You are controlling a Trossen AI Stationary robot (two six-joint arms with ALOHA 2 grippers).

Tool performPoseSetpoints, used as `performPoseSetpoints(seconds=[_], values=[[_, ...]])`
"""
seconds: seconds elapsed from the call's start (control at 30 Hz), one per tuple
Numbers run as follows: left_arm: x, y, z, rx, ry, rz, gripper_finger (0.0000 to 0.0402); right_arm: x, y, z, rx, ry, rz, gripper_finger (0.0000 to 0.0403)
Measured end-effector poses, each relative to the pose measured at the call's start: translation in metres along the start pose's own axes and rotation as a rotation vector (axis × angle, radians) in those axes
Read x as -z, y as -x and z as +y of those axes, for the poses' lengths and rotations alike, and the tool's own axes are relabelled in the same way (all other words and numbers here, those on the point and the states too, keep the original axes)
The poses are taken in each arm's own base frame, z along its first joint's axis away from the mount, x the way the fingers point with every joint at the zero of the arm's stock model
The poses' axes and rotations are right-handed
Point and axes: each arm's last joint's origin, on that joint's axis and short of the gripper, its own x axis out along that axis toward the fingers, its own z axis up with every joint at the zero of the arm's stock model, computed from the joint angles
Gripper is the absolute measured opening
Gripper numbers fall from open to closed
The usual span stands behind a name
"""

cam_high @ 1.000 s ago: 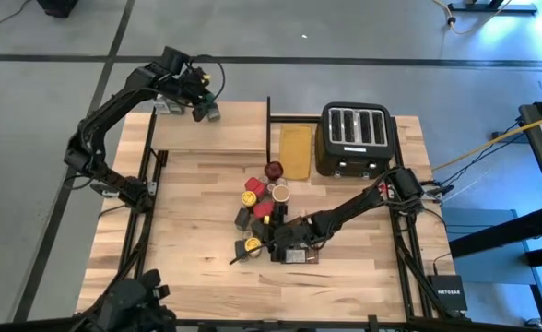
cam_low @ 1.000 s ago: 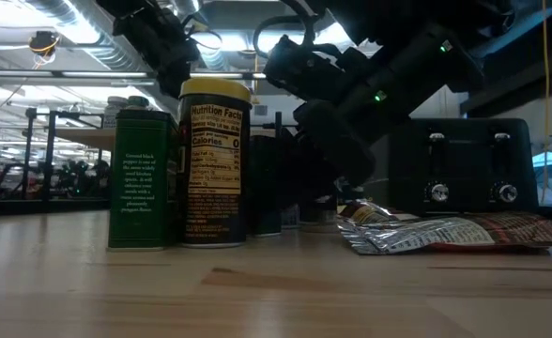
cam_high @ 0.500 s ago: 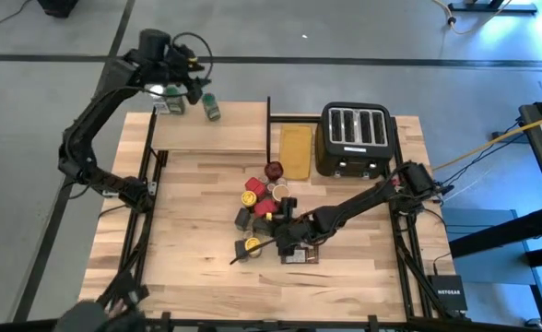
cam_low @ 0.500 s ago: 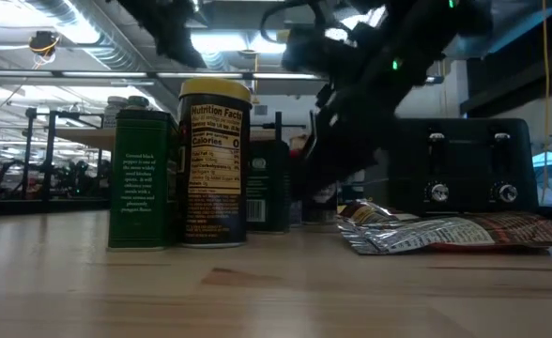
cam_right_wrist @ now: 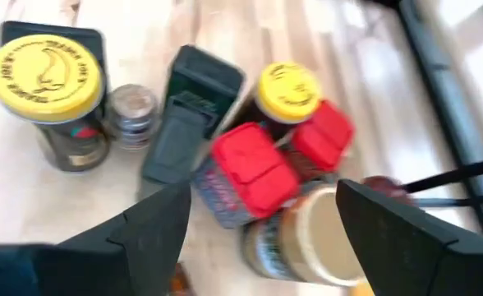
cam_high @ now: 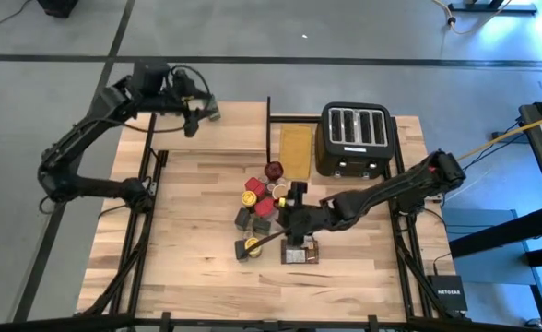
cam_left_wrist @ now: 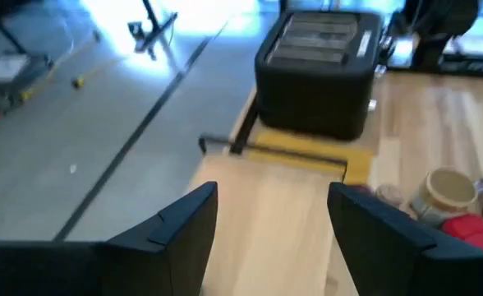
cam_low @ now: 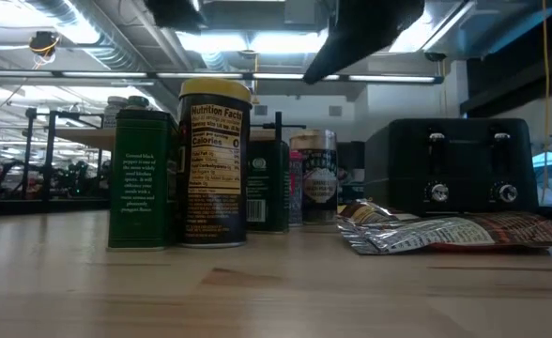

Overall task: Shelf spices
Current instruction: Put the green seasoning bottle aligned with the other green seasoning can on the shelf

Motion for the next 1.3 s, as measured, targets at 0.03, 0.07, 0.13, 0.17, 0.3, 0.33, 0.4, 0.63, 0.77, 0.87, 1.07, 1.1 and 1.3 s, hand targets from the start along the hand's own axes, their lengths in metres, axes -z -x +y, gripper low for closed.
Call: performPoseSetpoints(seconds=[0.03, 0.07, 0.13, 0.17, 0.3, 0.33, 0.4, 0.63, 0.77, 0.87, 1.07, 1.1, 1.3], values=[[0.006, -0.001, -0.004, 0.003, 0.002, 0.015, 0.0225, -0.001, 0.003, -0.002, 0.016, 0.006, -0.006, 0.0309], [0.011, -0.002, -0.009, 0.014, 0.006, 0.024, 0.0225, -0.002, 0.006, -0.005, 0.032, 0.019, -0.015, 0.0309], [0.02, -0.005, -0.018, 0.036, 0.009, 0.011, 0.0225, -0.006, 0.008, -0.014, 0.057, 0.031, -0.042, 0.0309], [0.024, -0.005, -0.022, 0.043, 0.008, 0.004, 0.0225, -0.009, 0.008, -0.019, 0.066, 0.035, -0.058, 0.0309], [0.048, -0.02, -0.033, 0.005, 0.029, 0.027, 0.0225, -0.016, -0.001, -0.049, 0.068, 0.051, -0.106, 0.0309], [0.053, -0.025, -0.033, -0.027, 0.03, 0.034, 0.0225, -0.016, -0.005, -0.057, 0.069, 0.053, -0.111, 0.0309], [0.061, -0.038, -0.034, -0.075, 0.027, 0.039, 0.0225, -0.016, -0.011, -0.073, 0.072, 0.044, -0.116, 0.0309], [0.068, -0.088, -0.035, -0.19, -0.03, 0.005, 0.0225, -0.008, -0.026, -0.118, 0.079, -0.025, -0.091, 0.0309], [0.072, -0.109, -0.041, -0.264, -0.083, 0.076, 0.0225, -0.004, -0.029, -0.127, 0.053, -0.021, -0.083, 0.0309], [0.076, -0.118, -0.051, -0.225, -0.097, 0.126, 0.0225, 0.0, -0.032, -0.127, 0.031, -0.007, -0.074, 0.0309], [0.087, -0.124, -0.054, -0.275, -0.104, 0.249, 0.0225, 0.012, -0.038, -0.123, 0.038, 0.037, -0.041, 0.0309], [0.087, -0.123, -0.052, -0.296, -0.113, 0.252, 0.0225, 0.014, -0.039, -0.123, 0.039, 0.038, -0.039, 0.0309], [0.093, -0.121, -0.035, -0.357, -0.054, 0.284, 0.0225, 0.018, -0.042, -0.121, 0.06, 0.062, -0.05, 0.0309]])
